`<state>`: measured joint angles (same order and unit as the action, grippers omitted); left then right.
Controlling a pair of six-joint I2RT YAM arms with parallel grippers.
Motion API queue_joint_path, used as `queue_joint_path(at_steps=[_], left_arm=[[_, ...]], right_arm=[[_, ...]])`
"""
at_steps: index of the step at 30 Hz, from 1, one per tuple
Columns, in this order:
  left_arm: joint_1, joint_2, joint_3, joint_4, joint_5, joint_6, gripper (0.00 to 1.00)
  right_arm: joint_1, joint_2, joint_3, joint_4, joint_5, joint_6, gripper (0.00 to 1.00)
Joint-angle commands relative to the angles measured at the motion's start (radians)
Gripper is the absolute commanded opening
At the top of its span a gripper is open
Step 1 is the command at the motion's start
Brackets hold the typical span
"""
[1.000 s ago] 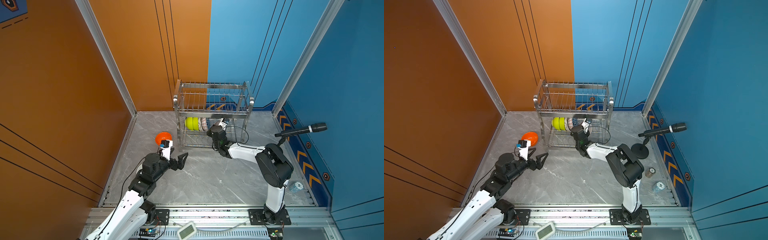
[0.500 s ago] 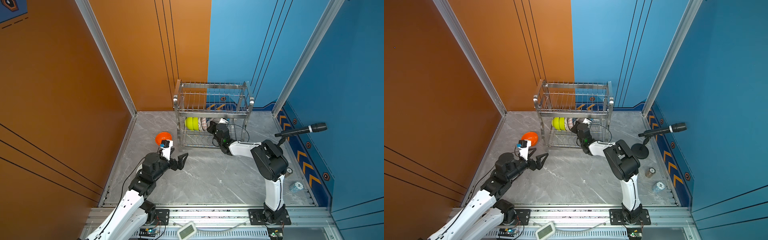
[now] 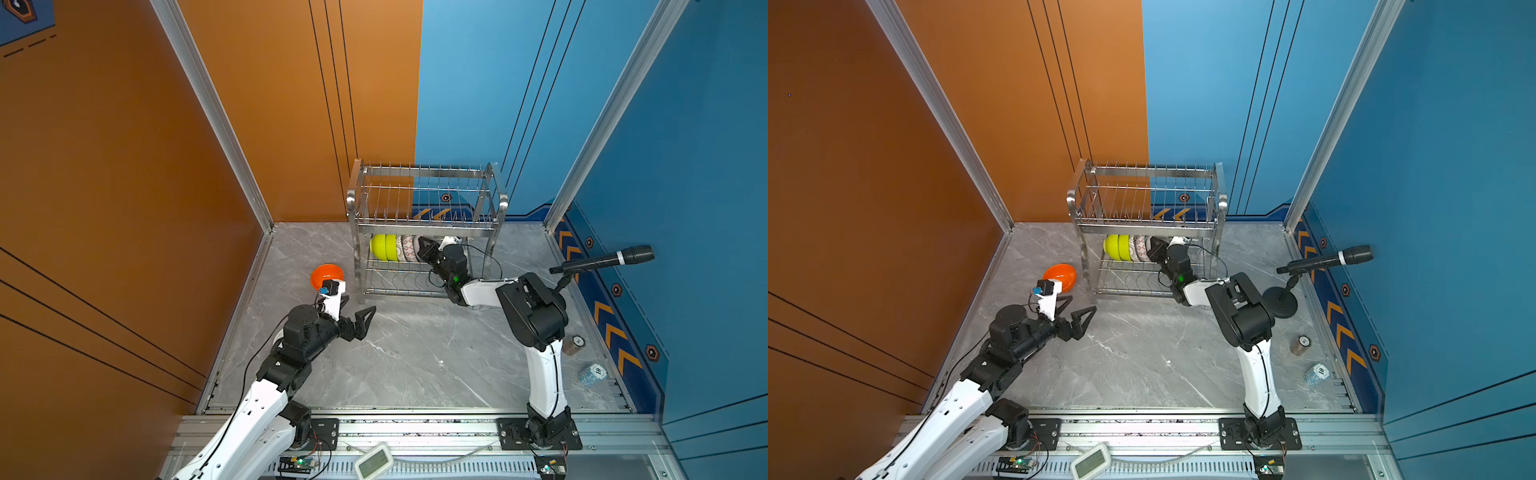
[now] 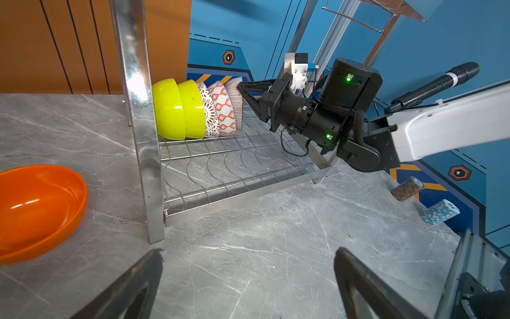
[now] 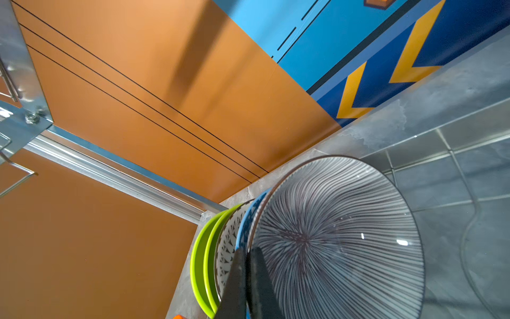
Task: Load bowls into a dish rack
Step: Place the bowl in the dish rack.
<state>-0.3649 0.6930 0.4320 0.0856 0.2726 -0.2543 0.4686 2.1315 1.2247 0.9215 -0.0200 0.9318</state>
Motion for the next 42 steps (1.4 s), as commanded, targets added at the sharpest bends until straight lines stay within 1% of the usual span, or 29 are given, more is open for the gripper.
queue_joint_path(at_steps=[1,8,17,27,35,42], left_arm=[[0.008,-0.001,0.004,0.003,0.039,0.015,0.98],[0.007,0.008,0.005,0.01,0.056,0.015,0.98],[0.006,0.011,0.005,0.011,0.057,0.019,0.98],[0.003,0.009,0.006,0.011,0.059,0.02,0.98],[0.004,0.004,0.007,0.011,0.058,0.02,0.98],[0.003,-0.001,0.006,0.011,0.057,0.02,0.98]], right_arm=[[-0.026,0.022,0.038,0.1,-0.086,0.07,0.0],[-0.064,0.067,0.061,0.167,-0.175,0.142,0.0],[-0.079,0.099,0.053,0.217,-0.211,0.184,0.01],[-0.091,0.128,0.039,0.299,-0.218,0.25,0.01],[-0.094,0.119,0.03,0.3,-0.209,0.261,0.01],[-0.096,0.121,0.024,0.324,-0.196,0.297,0.01]])
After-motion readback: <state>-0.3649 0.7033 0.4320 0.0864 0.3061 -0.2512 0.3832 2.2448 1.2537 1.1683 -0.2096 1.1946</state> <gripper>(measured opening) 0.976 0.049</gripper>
